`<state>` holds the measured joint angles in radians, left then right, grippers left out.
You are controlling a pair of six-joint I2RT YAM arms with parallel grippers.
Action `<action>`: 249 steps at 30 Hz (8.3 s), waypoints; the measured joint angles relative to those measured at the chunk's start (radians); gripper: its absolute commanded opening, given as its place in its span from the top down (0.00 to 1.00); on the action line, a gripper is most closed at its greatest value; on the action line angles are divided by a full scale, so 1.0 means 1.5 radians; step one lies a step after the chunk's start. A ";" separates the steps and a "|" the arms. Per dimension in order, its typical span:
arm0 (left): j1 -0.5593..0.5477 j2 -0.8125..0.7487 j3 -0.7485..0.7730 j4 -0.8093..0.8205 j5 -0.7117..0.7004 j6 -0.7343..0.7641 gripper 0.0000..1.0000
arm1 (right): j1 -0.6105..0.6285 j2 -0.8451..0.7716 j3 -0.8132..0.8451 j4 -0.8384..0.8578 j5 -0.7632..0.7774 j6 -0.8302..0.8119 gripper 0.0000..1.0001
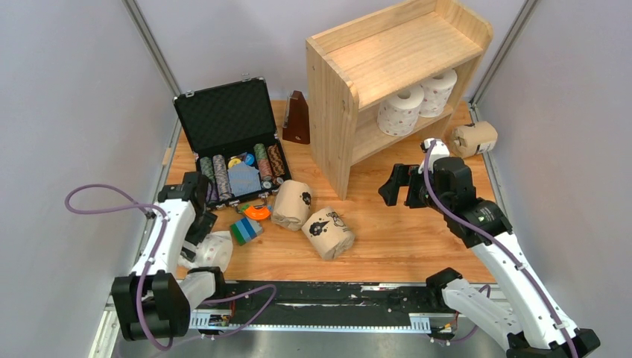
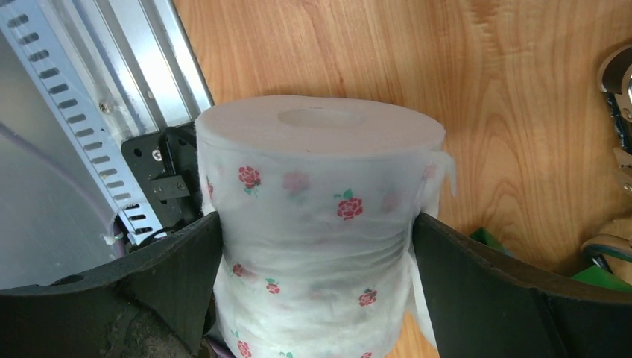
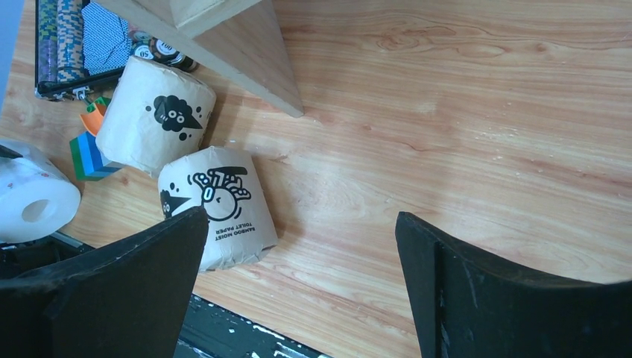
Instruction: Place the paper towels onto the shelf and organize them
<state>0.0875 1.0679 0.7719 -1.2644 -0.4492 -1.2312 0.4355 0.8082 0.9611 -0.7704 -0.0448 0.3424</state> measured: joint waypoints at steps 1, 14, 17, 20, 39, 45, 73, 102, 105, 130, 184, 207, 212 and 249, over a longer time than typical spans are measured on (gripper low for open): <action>0.000 0.006 0.000 0.003 0.001 0.005 0.00 | 0.000 0.000 0.000 0.000 0.001 0.000 0.00; 0.001 0.012 0.015 0.023 0.032 0.080 0.47 | 0.000 0.001 -0.008 0.002 0.010 -0.003 0.00; 0.001 -0.040 0.017 0.052 0.052 0.093 0.51 | 0.000 0.002 -0.008 0.002 0.014 -0.004 0.01; 0.001 -0.114 0.021 0.082 0.066 0.127 0.52 | 0.000 0.009 -0.008 0.002 0.014 -0.006 0.02; -0.068 -0.348 -0.010 0.494 0.447 0.496 0.60 | 0.000 0.107 0.142 -0.002 -0.190 -0.032 0.07; -0.187 -0.378 -0.084 0.650 0.563 0.555 0.64 | 0.010 0.156 0.229 -0.003 -0.283 -0.023 0.07; -0.421 -0.329 -0.090 0.877 0.808 0.853 0.68 | 0.225 0.361 0.445 -0.121 -0.223 0.111 0.23; -0.451 -0.291 -0.047 0.830 0.825 0.867 0.00 | 0.265 0.377 0.447 -0.256 -0.125 0.123 1.00; -0.451 -0.303 -0.037 0.827 0.820 0.867 0.00 | 0.251 0.377 0.451 -0.307 -0.105 0.116 1.00; -0.451 -0.434 -0.019 0.464 0.099 0.694 0.00 | -0.087 0.421 0.683 -0.448 0.010 0.133 0.98; -0.451 -0.443 -0.079 0.471 0.049 0.668 0.00 | -0.072 0.477 0.583 -0.176 0.010 0.358 0.53; -0.451 -0.443 -0.079 0.471 0.054 0.668 0.00 | -0.073 0.315 0.273 0.170 -0.064 0.481 0.65; -0.451 -0.443 -0.079 0.471 0.054 0.668 0.00 | -0.074 0.316 0.239 0.244 -0.108 0.500 0.63; -0.451 -0.269 -0.018 0.387 0.168 0.507 0.00 | 0.173 0.175 -0.036 0.009 -0.183 0.273 0.33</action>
<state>-0.5888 0.6643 0.7456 -0.6842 -0.1974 -0.4706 0.6945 1.0710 0.9073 -0.7563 -0.3191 0.7525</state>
